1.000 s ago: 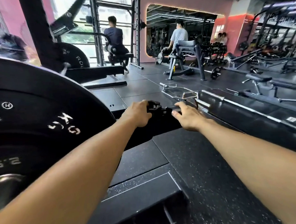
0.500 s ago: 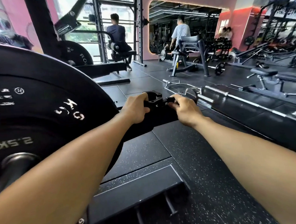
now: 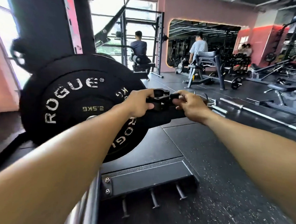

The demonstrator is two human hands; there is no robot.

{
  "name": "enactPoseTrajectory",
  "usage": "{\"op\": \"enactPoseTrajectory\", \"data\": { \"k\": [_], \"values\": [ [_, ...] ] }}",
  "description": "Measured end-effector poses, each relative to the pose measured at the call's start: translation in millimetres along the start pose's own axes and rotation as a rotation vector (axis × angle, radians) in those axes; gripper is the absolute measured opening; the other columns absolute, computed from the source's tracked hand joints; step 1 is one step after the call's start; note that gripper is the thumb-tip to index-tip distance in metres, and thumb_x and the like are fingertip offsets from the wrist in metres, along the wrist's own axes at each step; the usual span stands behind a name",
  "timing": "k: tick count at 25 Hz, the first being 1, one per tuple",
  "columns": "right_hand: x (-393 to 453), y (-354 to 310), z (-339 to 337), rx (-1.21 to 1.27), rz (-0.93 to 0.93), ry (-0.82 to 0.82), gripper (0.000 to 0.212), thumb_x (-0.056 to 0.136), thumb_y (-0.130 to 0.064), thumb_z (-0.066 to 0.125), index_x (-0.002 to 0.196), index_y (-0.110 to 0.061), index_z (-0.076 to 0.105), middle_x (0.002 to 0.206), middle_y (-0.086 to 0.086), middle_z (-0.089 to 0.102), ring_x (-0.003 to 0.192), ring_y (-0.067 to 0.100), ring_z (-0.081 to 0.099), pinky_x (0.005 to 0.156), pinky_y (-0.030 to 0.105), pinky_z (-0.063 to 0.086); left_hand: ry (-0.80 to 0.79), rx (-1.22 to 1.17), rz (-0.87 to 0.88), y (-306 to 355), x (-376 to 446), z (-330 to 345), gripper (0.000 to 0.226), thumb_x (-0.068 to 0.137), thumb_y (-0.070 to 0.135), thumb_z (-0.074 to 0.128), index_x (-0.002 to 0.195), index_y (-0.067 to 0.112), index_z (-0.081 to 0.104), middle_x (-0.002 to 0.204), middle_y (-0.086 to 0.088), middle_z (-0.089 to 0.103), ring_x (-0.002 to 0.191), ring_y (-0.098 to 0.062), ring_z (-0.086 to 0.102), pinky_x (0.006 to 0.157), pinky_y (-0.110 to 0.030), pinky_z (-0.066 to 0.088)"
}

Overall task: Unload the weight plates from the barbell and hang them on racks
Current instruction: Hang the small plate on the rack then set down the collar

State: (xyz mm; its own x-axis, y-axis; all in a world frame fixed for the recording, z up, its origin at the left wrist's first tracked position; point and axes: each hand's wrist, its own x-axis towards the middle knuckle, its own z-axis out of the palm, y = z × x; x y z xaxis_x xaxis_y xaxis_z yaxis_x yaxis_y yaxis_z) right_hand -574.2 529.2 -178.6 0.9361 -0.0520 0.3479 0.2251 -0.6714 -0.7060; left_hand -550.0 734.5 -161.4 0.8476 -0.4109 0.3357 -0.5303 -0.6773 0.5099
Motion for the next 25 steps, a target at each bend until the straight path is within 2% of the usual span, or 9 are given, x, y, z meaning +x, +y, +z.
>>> {"op": "enactPoseTrajectory", "data": {
  "k": [2, 4, 5, 8, 12, 15, 19, 23, 25],
  "values": [
    [-22, -24, 5, 0.077, -0.006, -0.057, 0.029, 0.098, -0.02, 0.055, 0.127, -0.014, 0.057, 0.115, 0.009, 0.068, 0.096, 0.028, 0.068, 0.084, 0.032, 0.054, 0.024, 0.031, 0.005, 2, -32, -19, 0.021, 0.093, 0.009, 0.065, 0.113, 0.009, 0.059, 0.104, -0.004, 0.059, 0.095, -0.02, 0.053, 0.073, -0.02, 0.033],
    [-47, -48, 9, 0.133, -0.004, -0.113, 0.03, 0.1, -0.019, 0.053, 0.129, -0.012, 0.055, 0.118, 0.008, 0.066, 0.099, 0.027, 0.067, 0.067, 0.018, 0.05, 0.036, 0.048, -0.028, 2, -63, -36, 0.015, 0.095, 0.013, 0.062, 0.108, 0.015, 0.056, 0.099, -0.004, 0.057, 0.091, -0.02, 0.05, 0.074, -0.023, 0.033],
    [-62, -60, 11, 0.157, -0.006, -0.134, 0.029, 0.1, -0.018, 0.051, 0.127, -0.01, 0.056, 0.119, 0.007, 0.065, 0.101, 0.027, 0.066, 0.065, 0.017, 0.048, 0.029, 0.023, -0.06, 2, -80, -43, 0.011, 0.096, 0.014, 0.061, 0.101, 0.02, 0.053, 0.095, -0.003, 0.056, 0.089, -0.021, 0.05, 0.076, -0.025, 0.035],
    [-102, -95, 18, 0.231, -0.011, -0.157, 0.02, 0.101, -0.018, 0.049, 0.118, -0.01, 0.055, 0.123, 0.009, 0.062, 0.1, 0.023, 0.066, 0.082, 0.038, 0.05, -0.004, -0.228, -0.13, 8, -130, -60, 0.02, 0.098, 0.01, 0.053, 0.09, 0.027, 0.047, 0.09, -0.004, 0.056, 0.084, -0.021, 0.052, 0.079, -0.039, 0.049],
    [-156, -146, 20, 0.323, -0.002, -0.183, 0.019, 0.102, -0.019, 0.047, 0.119, -0.013, 0.052, 0.125, 0.005, 0.059, 0.096, 0.021, 0.065, 0.086, 0.04, 0.05, 0.085, -0.497, -0.209, 33, -200, -84, 0.016, 0.102, 0.011, 0.047, 0.108, 0.021, 0.037, 0.098, -0.006, 0.053, 0.087, -0.02, 0.055, 0.088, -0.047, 0.057],
    [-192, -174, 19, 0.364, 0.023, -0.207, 0.018, 0.102, -0.022, 0.046, 0.111, -0.009, 0.057, 0.111, 0.012, 0.063, 0.092, 0.023, 0.063, 0.087, 0.039, 0.052, 0.167, -0.577, -0.273, 51, -243, -97, 0.019, 0.105, 0.022, 0.044, 0.116, 0.017, 0.029, 0.101, -0.011, 0.053, 0.08, -0.025, 0.058, 0.083, -0.053, 0.057],
    [-232, -201, 23, 0.433, 0.104, -0.247, 0.034, 0.103, -0.029, 0.044, 0.116, 0.002, 0.052, 0.089, 0.02, 0.059, 0.074, 0.028, 0.059, 0.075, 0.038, 0.056, 0.192, -0.568, -0.341, 73, -298, -105, 0.029, 0.106, 0.039, 0.036, 0.115, 0.013, 0.028, 0.086, -0.005, 0.052, 0.058, -0.015, 0.054, 0.048, -0.032, 0.052],
    [-272, -216, 26, 0.423, 0.147, -0.31, 0.043, 0.101, -0.043, 0.043, 0.09, -0.001, 0.049, 0.07, 0.016, 0.056, 0.057, 0.023, 0.052, 0.059, 0.033, 0.052, 0.134, -0.471, -0.465, 88, -341, -108, 0.041, 0.106, 0.045, 0.022, 0.102, 0.007, 0.036, 0.071, -0.008, 0.05, 0.054, -0.017, 0.047, 0.046, -0.026, 0.043],
    [-286, -215, 28, 0.388, 0.17, -0.374, 0.049, 0.1, -0.048, 0.041, 0.091, 0.0, 0.05, 0.068, 0.015, 0.057, 0.053, 0.022, 0.052, 0.052, 0.031, 0.05, 0.09, -0.458, -0.544, 87, -354, -105, 0.048, 0.104, 0.047, 0.021, 0.124, 0.004, 0.027, 0.063, -0.009, 0.05, 0.047, -0.019, 0.046, 0.047, -0.025, 0.041]
  ]
}}
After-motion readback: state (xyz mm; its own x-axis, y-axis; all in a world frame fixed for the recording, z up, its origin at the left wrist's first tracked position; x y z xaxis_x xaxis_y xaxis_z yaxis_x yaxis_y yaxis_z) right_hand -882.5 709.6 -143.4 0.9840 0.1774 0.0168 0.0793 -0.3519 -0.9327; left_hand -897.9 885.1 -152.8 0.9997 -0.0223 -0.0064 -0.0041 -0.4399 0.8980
